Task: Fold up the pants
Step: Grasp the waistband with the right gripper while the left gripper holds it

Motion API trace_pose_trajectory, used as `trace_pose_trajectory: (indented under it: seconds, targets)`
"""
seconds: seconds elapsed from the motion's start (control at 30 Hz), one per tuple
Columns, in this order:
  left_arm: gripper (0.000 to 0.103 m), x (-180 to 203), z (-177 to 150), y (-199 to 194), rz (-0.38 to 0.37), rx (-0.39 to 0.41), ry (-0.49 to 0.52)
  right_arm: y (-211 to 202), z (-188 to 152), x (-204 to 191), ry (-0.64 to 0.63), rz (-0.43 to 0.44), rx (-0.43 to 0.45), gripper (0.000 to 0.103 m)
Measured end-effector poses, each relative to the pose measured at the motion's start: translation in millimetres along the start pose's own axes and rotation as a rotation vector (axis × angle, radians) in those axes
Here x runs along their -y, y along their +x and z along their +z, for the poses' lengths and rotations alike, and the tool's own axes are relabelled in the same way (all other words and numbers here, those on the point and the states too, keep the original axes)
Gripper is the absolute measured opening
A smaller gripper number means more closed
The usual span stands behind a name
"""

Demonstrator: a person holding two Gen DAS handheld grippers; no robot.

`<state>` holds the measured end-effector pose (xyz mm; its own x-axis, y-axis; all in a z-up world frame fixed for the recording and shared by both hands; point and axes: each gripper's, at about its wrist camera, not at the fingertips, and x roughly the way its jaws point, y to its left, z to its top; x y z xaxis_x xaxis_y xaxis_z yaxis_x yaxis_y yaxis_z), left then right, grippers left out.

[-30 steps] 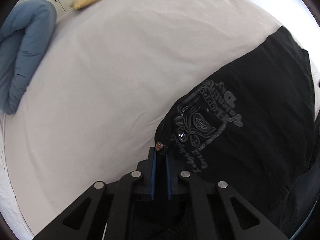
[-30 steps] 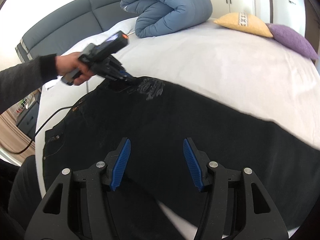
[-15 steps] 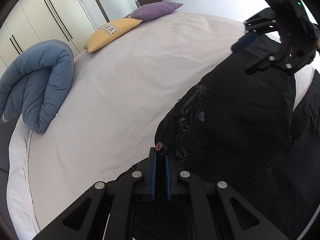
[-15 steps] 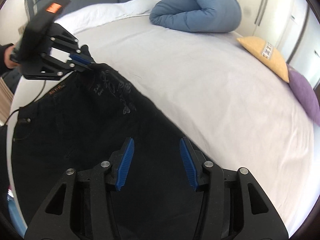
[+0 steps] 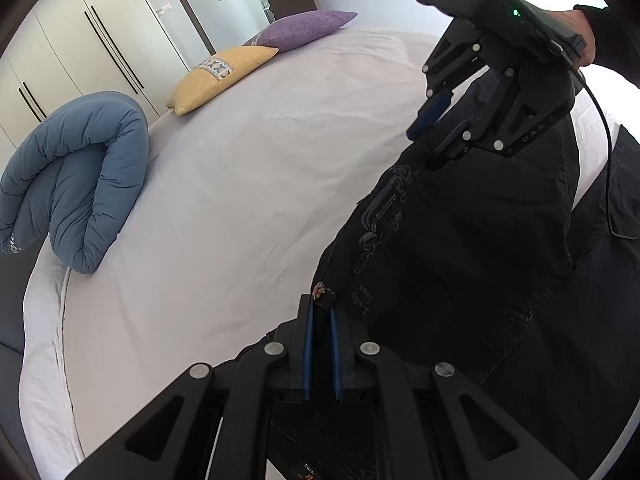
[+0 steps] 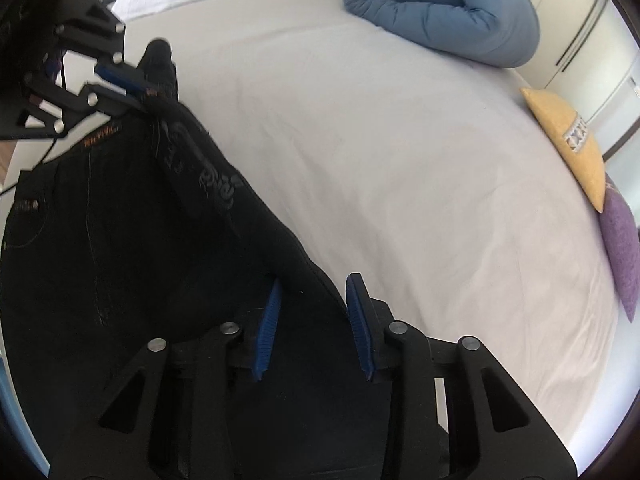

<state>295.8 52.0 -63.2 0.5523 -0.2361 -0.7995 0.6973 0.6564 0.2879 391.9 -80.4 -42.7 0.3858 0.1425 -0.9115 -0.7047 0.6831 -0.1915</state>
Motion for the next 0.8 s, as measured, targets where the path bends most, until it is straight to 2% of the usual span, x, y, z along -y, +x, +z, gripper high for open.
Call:
trace_pose_trajectory:
  seconds: [0.07,0.23,0.37,0.47,0.57,0.67,0.73,0.8]
  targets:
    - [0.008,-1.7,-0.3,0.7,-0.001,0.003,-0.003,3.6,2.0,1.4,0.013,0.003,-0.007,0.011]
    - [0.007,-2.5,-0.8,1.3,0.004,0.01,-0.014,-0.2,-2.0,5.7,0.121,0.027,0.01,0.003]
    - [0.007,-2.3,-4.6,-0.7,0.001,0.009,-0.028,-4.9,-4.4,-4.0,0.273,0.039,0.03,0.002]
    - [0.007,0.8,-8.9,-3.6,-0.003,0.002,-0.033,1.1,-4.0,-12.3,0.437,0.116,0.072,0.002]
    - [0.007,7.4,-15.3,-8.8,-0.006,-0.004,-0.027,9.7,-4.1,-22.0,0.548,0.161,0.103,0.002]
    - [0.007,15.0,-26.2,-16.7,-0.024,-0.004,-0.031,12.9,-18.2,-21.0,0.679,0.23,0.14,0.002]
    - [0.007,21.8,-36.4,-22.6,-0.036,-0.004,-0.033,6.7,-25.2,-27.7,0.7,0.243,0.159,0.002]
    - [0.007,31.6,-49.2,-29.1,-0.05,-0.003,-0.025,-7.5,-28.7,-52.1,0.614,0.186,0.156,0.002]
